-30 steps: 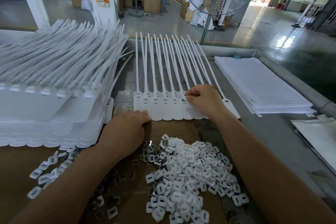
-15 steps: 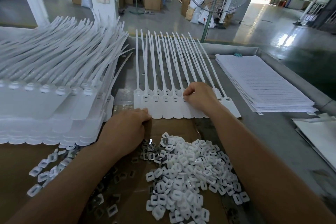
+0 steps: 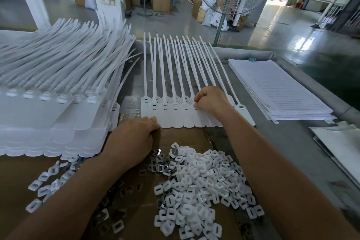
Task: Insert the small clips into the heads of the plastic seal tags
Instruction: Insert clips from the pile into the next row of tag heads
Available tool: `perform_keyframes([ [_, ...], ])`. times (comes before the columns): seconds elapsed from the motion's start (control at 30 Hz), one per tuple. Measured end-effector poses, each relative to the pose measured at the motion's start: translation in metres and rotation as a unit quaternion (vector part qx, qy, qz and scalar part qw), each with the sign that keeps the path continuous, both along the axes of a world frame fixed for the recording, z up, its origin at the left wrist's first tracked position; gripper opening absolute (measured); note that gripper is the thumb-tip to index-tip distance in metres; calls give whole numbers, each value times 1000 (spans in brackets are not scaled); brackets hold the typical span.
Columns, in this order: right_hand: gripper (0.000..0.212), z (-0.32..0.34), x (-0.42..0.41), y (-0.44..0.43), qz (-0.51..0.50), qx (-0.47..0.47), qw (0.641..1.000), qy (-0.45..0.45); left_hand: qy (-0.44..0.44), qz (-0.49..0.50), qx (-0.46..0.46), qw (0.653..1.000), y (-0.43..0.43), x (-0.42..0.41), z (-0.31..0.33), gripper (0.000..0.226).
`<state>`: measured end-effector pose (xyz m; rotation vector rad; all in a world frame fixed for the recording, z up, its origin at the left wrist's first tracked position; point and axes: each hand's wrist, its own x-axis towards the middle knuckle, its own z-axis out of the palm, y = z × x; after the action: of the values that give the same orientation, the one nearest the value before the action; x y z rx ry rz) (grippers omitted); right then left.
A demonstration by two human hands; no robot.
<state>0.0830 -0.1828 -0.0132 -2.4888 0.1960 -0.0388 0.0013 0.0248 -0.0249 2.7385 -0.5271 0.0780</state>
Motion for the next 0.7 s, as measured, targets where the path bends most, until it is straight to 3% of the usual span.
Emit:
perform_keyframes([
  [0.13,10,-5,-12,-7,35,18,999,-36,4,1,-1,1000,0,0,-1,46],
  [0.3,11,4,-39,-21,98,72,992,-22,14,8,-5,1000,0,1,-2,49],
  [0.43,13,12,-66,-30,140,60,988,-28,15,7,-3,1000,0,0,-2,49],
  [0.7,17,30,-89,-39,257,36,952,161,14,6,-6,1000,1,0,-3,47],
])
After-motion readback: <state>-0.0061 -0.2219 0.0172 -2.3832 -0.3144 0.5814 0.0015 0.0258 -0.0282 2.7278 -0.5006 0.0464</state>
